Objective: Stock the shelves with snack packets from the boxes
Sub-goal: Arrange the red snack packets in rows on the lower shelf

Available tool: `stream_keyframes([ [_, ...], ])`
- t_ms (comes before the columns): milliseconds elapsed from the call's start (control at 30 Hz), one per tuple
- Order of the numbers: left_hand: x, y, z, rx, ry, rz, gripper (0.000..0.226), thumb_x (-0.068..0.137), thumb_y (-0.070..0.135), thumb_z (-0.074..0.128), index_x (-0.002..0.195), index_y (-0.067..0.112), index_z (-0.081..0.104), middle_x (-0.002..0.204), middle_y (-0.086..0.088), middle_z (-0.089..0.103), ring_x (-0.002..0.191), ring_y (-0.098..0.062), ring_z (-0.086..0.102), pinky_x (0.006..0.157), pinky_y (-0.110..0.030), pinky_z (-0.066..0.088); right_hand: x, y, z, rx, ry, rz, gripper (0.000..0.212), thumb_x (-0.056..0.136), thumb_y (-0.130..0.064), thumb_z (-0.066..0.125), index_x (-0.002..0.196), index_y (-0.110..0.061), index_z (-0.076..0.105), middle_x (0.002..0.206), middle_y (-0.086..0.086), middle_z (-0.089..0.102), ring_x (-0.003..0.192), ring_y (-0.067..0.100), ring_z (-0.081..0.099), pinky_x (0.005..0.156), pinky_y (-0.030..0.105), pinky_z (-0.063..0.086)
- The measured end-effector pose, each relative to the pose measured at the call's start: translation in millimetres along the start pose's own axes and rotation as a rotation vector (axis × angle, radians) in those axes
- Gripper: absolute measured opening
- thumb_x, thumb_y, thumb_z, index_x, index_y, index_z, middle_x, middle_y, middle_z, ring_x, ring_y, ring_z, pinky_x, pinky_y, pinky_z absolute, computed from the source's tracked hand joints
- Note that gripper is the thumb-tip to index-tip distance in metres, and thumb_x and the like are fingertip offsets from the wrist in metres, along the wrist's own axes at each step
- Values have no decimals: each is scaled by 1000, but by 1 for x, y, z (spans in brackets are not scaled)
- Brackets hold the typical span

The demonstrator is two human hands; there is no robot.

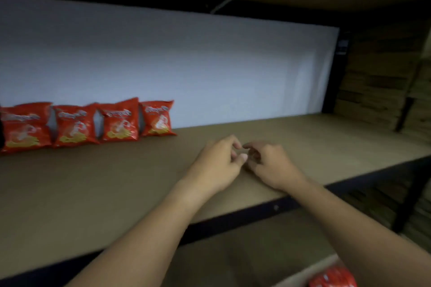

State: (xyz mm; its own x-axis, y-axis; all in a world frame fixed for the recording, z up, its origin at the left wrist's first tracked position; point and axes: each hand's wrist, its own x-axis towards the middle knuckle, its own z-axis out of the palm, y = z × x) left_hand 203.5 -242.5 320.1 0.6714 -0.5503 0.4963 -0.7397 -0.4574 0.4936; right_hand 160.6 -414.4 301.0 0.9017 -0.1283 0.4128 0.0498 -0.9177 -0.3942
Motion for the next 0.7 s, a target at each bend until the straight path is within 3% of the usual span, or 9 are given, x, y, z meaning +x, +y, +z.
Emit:
stream_keyframes([
  [67, -17, 37, 28, -119, -28, 68, 12, 91, 31, 67, 102, 25, 64, 83, 12, 67, 77, -7, 60, 78, -26, 51, -35, 18, -26, -20, 36, 29, 43, 77, -32, 58, 117, -19, 67, 102, 3, 71, 95, 21, 64, 79, 24, 44],
  [167, -43, 74, 65, -237, -39, 176, 7, 91, 25, 67, 98, 22, 66, 80, 11, 66, 74, -4, 59, 74, -28, 52, -90, 41, -55, -51, 83, 60, 32, 85, -18, 67, 117, -18, 67, 103, -2, 67, 95, 14, 60, 82, 26, 47],
  [300, -74, 92, 121, -338, -70, 270, 5, 92, 19, 67, 97, 18, 67, 86, 11, 65, 80, -2, 60, 71, -13, 45, -155, 79, -66, -80, 230, 100, 29, 88, -27, 71, 116, -21, 67, 100, -6, 59, 90, 5, 56, 80, 18, 45],
  [400, -95, 82, 179, -379, -240, 128, 9, 90, 17, 68, 98, 18, 69, 84, 11, 67, 80, 1, 63, 69, -11, 48, -198, 116, -49, -58, 172, 259, 28, 86, -31, 74, 112, -24, 68, 95, -9, 56, 87, -1, 54, 76, 9, 41],
  [567, -119, 53, 276, -310, -466, -188, 8, 86, 18, 70, 93, 21, 69, 80, 7, 71, 77, -6, 67, 79, -31, 56, -251, 170, -7, -181, -185, 531, 18, 88, -35, 66, 99, -21, 69, 93, -4, 68, 88, 16, 65, 77, 30, 54],
  [700, -145, 51, 325, -298, -549, -352, 32, 83, 31, 78, 107, 14, 65, 94, 0, 72, 87, -14, 66, 78, -22, 47, -287, 201, 22, -304, -339, 673, 31, 78, -40, 62, 108, -32, 58, 96, -1, 67, 95, 23, 64, 80, 36, 55],
])
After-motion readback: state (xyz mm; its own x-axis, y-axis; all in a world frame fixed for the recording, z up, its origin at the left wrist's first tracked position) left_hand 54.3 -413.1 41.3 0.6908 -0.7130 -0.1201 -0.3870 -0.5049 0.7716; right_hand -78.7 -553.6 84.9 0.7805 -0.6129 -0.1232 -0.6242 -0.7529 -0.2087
